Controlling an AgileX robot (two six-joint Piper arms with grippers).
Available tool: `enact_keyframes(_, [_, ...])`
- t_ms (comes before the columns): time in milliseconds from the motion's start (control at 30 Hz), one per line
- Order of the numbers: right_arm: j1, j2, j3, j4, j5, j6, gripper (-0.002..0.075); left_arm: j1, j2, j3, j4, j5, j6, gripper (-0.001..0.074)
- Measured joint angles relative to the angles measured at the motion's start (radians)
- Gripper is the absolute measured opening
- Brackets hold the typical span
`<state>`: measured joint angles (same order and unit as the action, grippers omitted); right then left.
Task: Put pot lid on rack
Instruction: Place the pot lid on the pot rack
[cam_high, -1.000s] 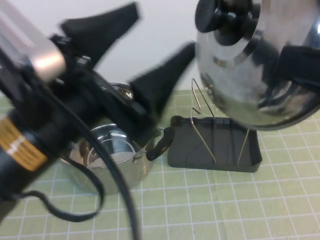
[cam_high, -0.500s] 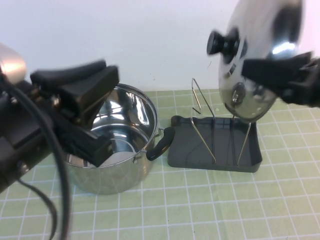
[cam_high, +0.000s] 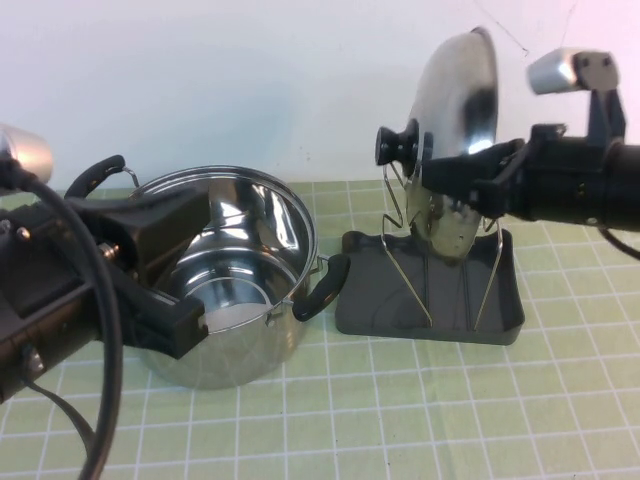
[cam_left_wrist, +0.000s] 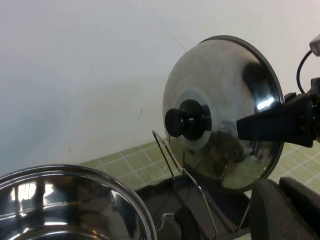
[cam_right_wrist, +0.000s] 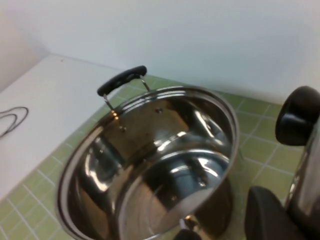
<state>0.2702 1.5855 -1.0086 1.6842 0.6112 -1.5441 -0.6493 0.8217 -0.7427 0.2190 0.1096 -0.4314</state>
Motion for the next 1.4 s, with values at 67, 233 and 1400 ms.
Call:
enact_keyframes(67, [0.013, 0.015, 0.0, 0.0, -0.032, -0.008, 0.0073, 0.0, 0.0, 0.0, 0.0, 0.016, 0.0, 0.0001])
enact_keyframes(233, [0.024, 0.057, 0.0, 0.0, -0.064, -0.021, 0.0073, 0.0, 0.0, 0.0, 0.0, 0.025, 0.0, 0.0])
enact_keyframes(1400, [0.024, -0.139, -0.129, -0.261, -0.194, -0.063, 0.0489, 0.0, -0.018, -0.017, 0.204, 0.112, 0.064, -0.0001])
